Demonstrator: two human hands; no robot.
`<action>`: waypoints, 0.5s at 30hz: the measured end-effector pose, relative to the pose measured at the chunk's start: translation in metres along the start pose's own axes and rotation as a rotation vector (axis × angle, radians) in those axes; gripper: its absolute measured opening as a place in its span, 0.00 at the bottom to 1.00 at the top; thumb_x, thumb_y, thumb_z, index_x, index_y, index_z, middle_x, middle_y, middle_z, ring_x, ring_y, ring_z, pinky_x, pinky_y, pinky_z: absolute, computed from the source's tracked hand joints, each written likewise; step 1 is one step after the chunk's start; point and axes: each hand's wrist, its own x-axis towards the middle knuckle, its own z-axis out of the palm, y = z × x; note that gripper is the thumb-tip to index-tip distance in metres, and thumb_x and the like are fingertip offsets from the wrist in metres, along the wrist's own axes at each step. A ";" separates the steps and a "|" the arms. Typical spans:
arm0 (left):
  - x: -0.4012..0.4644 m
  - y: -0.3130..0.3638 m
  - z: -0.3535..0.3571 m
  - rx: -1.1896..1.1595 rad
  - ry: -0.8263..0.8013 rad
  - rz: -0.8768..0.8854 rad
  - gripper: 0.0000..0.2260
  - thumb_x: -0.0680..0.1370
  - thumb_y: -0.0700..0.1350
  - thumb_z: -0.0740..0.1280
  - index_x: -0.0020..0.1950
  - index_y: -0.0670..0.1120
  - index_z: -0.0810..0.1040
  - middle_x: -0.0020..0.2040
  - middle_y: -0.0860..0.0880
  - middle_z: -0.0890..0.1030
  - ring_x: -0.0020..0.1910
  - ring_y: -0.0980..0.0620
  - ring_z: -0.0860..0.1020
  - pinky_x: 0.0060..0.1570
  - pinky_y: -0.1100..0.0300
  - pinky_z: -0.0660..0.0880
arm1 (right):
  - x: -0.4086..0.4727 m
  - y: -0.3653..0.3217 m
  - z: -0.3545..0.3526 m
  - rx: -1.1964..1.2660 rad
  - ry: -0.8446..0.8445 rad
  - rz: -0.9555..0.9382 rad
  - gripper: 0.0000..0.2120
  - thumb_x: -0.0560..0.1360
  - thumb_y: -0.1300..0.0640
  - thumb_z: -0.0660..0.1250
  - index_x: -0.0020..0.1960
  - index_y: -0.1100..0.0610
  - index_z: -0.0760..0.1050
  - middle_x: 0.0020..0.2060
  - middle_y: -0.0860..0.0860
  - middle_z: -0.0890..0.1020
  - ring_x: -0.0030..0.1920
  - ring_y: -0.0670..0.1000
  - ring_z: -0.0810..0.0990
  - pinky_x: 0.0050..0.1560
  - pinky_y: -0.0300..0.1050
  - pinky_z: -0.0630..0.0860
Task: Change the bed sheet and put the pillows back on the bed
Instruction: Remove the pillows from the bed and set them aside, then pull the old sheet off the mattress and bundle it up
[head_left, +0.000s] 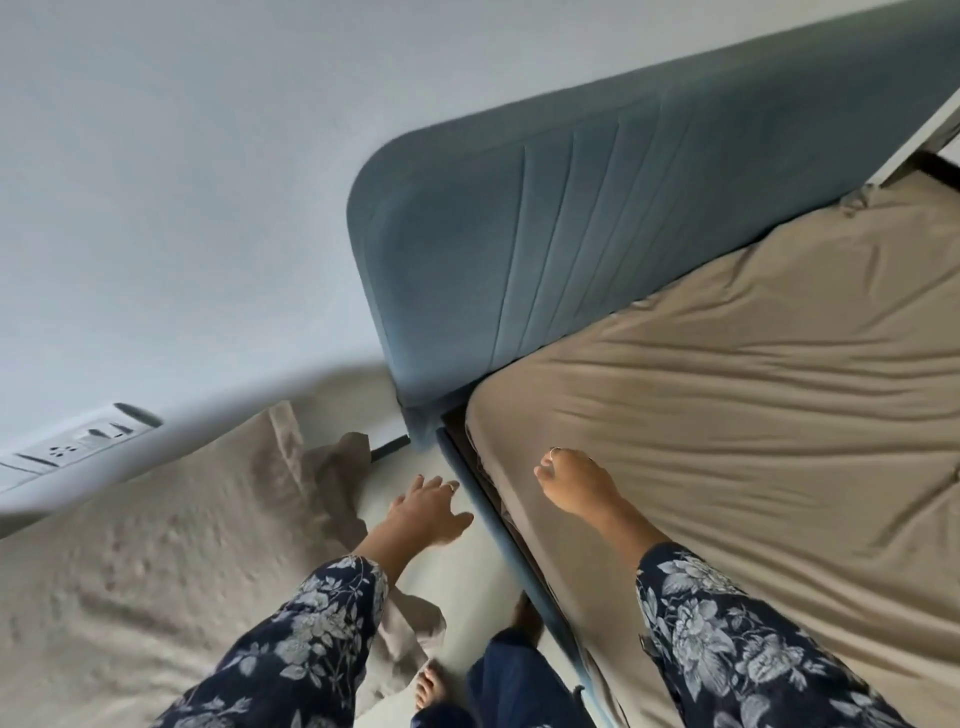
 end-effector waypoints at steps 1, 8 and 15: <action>0.009 0.001 0.000 -0.049 0.014 -0.019 0.29 0.81 0.57 0.58 0.79 0.47 0.55 0.78 0.49 0.56 0.78 0.46 0.50 0.75 0.46 0.54 | 0.008 0.000 0.003 -0.015 -0.005 -0.003 0.16 0.80 0.51 0.57 0.61 0.57 0.74 0.59 0.54 0.78 0.61 0.56 0.76 0.58 0.48 0.72; 0.125 -0.004 -0.002 -0.208 0.053 -0.161 0.28 0.81 0.53 0.60 0.78 0.44 0.56 0.77 0.43 0.60 0.74 0.43 0.61 0.71 0.50 0.62 | 0.119 -0.013 0.048 -0.157 -0.055 -0.051 0.16 0.81 0.50 0.55 0.60 0.58 0.75 0.58 0.56 0.78 0.59 0.58 0.77 0.55 0.47 0.71; 0.240 -0.025 0.046 -0.289 0.101 -0.217 0.28 0.81 0.52 0.60 0.78 0.45 0.57 0.77 0.46 0.61 0.75 0.46 0.60 0.72 0.51 0.61 | 0.230 -0.014 0.119 -0.343 -0.039 -0.149 0.16 0.80 0.47 0.57 0.59 0.54 0.77 0.57 0.52 0.80 0.58 0.55 0.78 0.55 0.47 0.70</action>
